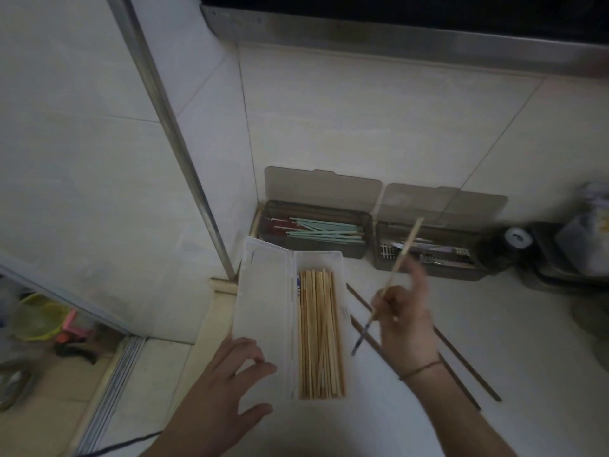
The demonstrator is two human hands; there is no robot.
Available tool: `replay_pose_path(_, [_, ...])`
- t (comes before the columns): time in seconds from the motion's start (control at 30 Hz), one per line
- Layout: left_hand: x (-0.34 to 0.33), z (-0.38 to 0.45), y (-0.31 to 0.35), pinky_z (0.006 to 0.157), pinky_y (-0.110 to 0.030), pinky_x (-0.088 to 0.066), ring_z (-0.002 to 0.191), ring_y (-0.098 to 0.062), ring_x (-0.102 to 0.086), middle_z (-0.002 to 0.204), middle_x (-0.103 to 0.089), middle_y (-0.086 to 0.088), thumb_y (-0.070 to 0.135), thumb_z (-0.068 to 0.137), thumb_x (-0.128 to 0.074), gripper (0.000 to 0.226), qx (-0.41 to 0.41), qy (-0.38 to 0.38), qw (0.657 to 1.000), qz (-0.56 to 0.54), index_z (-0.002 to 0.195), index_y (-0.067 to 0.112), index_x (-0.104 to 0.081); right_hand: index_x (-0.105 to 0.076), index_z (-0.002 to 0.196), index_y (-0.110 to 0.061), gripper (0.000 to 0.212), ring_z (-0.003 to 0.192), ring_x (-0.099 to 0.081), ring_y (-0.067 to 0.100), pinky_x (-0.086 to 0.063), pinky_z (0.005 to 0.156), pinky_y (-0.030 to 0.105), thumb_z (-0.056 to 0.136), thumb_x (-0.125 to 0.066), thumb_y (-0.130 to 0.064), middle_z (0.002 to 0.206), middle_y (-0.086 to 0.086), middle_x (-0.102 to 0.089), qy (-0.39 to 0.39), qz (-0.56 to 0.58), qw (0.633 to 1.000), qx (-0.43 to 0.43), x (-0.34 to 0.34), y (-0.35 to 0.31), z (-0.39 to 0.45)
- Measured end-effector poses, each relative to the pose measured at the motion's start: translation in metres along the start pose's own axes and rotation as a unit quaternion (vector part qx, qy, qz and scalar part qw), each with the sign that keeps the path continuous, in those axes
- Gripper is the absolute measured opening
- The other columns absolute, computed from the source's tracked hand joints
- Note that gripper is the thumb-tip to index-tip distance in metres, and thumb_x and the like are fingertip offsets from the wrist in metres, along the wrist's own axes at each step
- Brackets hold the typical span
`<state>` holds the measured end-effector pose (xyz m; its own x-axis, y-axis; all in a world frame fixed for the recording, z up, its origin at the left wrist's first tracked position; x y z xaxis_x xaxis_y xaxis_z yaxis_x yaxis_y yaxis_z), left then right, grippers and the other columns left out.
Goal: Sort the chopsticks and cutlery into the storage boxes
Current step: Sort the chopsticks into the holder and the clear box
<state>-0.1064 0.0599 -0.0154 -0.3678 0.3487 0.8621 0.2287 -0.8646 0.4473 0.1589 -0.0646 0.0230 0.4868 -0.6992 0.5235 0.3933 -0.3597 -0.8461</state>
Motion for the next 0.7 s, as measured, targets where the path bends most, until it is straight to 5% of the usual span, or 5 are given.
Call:
replay_pose_path(0.17, [0.001, 0.001, 0.0, 0.11, -0.039, -0.029, 0.115, -0.013, -0.049, 0.108, -0.054, 0.007, 0.051, 0.073, -0.07, 0.044, -0.007, 0.007, 1.0, -0.007, 0.109, 0.026, -0.066, -0.064, 0.086, -0.037, 0.008, 0.101, -0.06, 0.008, -0.033, 0.108, 0.053, 0.085, -0.06, -0.03, 0.085, -0.019, -0.066, -0.14, -0.303, 0.922, 0.195, -0.046, 0.021, -0.032])
replay_pose_path(0.33, [0.001, 0.002, 0.0, 0.112, -0.037, -0.026, 0.116, -0.011, -0.047, 0.109, -0.051, 0.008, 0.053, 0.074, -0.068, 0.045, -0.015, 0.004, 1.0, -0.006, 0.11, 0.027, -0.063, -0.061, 0.106, -0.033, 0.029, 0.142, -0.02, 0.025, 0.026, 0.101, 0.065, 0.085, -0.045, -0.045, 0.114, -0.009, -0.065, -0.303, -0.481, 0.806, 0.165, -0.06, 0.032, -0.045])
replay_pose_path(0.43, [0.0, 0.001, -0.001, 0.112, -0.038, -0.026, 0.115, -0.011, -0.047, 0.108, -0.053, 0.006, 0.053, 0.074, -0.068, 0.045, -0.021, 0.01, 1.0, -0.008, 0.109, 0.026, -0.064, -0.064, 0.099, -0.033, 0.023, 0.135, -0.036, 0.022, 0.005, 0.109, 0.068, 0.084, -0.05, -0.042, 0.106, -0.01, -0.067, -0.294, -0.44, 0.822, 0.211, -0.055, 0.03, -0.041])
replay_pose_path(0.57, [-0.001, 0.0, 0.0, 0.111, -0.039, -0.028, 0.114, -0.011, -0.049, 0.108, -0.053, 0.006, 0.052, 0.074, -0.069, 0.044, -0.021, 0.009, 1.0, -0.007, 0.108, 0.024, -0.066, -0.065, 0.092, -0.031, 0.015, 0.097, -0.058, 0.005, -0.047, 0.099, 0.045, 0.088, -0.052, -0.024, 0.092, -0.013, -0.065, -0.105, -0.213, 0.935, 0.263, -0.029, 0.042, -0.028])
replay_pose_path(0.7, [-0.001, 0.0, 0.001, 0.114, -0.036, -0.025, 0.115, -0.01, -0.048, 0.108, -0.054, 0.006, 0.052, 0.074, -0.069, 0.044, -0.017, 0.008, 1.0, -0.005, 0.107, 0.023, -0.068, -0.058, 0.124, -0.02, 0.037, 0.103, -0.059, 0.021, -0.051, 0.092, 0.041, 0.088, -0.06, -0.01, 0.113, 0.004, -0.065, 0.062, -0.226, 0.972, -0.026, 0.016, 0.087, -0.003])
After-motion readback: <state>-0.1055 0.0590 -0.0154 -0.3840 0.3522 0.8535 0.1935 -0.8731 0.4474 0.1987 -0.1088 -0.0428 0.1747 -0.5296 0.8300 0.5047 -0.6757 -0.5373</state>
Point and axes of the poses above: each hand's wrist, its own z-axis towards the middle knuckle, its own x-axis out of the back of the hand, y = z × x, the point moved 1 cm from there along z, towards the middle knuckle
